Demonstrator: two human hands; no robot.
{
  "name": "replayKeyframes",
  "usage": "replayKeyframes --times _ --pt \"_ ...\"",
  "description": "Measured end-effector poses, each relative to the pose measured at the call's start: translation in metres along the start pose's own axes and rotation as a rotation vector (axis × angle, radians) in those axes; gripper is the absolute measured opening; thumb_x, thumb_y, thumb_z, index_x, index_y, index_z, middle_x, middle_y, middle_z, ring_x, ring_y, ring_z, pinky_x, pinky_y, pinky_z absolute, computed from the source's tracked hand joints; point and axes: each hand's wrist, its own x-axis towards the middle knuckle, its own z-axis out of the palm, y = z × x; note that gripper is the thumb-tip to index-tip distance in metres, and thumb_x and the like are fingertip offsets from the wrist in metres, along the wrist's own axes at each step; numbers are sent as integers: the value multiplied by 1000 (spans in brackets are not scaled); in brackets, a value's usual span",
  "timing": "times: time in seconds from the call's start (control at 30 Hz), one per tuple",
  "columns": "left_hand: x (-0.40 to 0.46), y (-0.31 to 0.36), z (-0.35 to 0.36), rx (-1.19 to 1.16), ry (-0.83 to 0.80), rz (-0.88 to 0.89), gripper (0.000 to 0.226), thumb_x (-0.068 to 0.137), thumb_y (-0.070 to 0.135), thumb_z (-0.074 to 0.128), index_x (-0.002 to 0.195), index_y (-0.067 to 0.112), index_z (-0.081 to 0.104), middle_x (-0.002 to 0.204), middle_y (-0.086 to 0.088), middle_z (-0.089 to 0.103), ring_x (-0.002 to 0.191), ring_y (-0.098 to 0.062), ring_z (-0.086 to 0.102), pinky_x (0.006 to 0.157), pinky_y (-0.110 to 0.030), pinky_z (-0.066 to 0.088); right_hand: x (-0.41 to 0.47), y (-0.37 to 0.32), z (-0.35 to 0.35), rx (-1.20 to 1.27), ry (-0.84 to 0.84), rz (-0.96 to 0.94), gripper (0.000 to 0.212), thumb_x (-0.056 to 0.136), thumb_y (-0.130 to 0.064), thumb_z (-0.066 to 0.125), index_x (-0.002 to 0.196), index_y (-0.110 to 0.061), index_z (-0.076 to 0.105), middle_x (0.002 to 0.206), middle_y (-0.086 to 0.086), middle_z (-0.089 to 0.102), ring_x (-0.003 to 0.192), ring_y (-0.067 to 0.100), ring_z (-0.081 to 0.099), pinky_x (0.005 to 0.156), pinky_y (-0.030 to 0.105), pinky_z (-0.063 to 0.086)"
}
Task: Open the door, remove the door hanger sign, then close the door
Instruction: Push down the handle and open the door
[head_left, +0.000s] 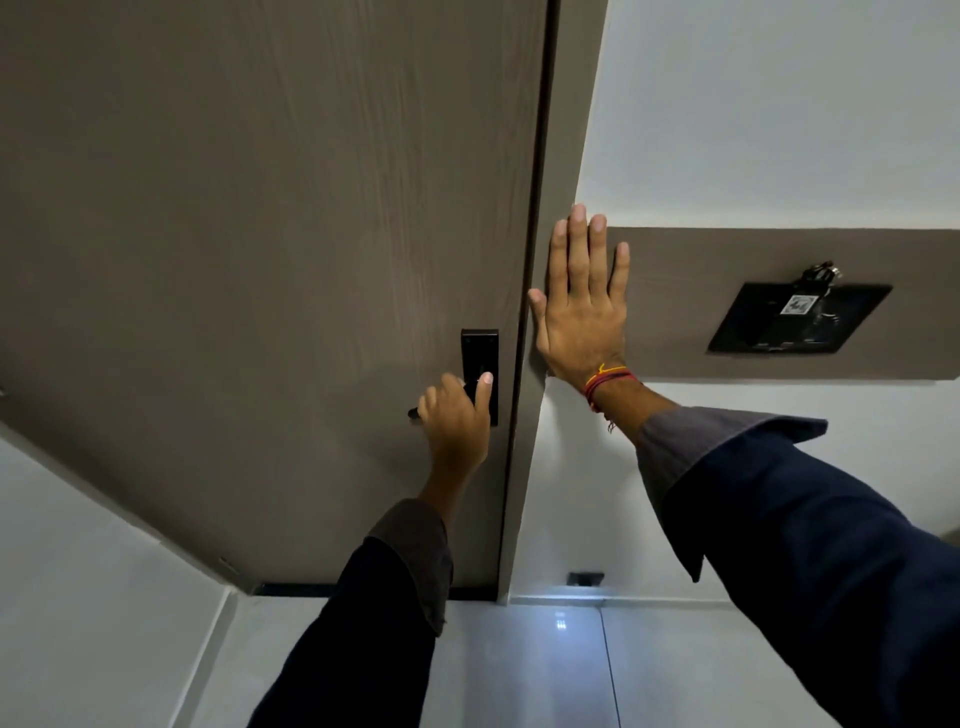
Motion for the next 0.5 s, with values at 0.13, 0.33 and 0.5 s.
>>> replayKeyframes --times 0.13,0.33,0.5 --pt "-4 2 15 -281 -25 -242 38 101 43 49 92 7 56 85 -8 58 85 -24 54 82 -41 49 1 1 4 16 38 -21 66 110 -45 28 161 -3 22 165 19 17 158 36 14 130 46 -18" --pt "-7 6 19 -429 -15 -372 43 102 44 48 97 3 58 87 -9 59 85 -24 55 77 -35 43 3 0 3 38 68 -15 65 109 -44 25 159 -3 24 164 19 18 153 36 21 130 45 -17" --pt "-20 -3 2 -440 -90 -327 47 102 46 45 90 1 55 80 -7 52 82 -30 53 83 -49 50 3 -2 -8 22 27 -8 67 109 -42 41 161 -2 26 167 19 25 155 36 20 130 46 -17"
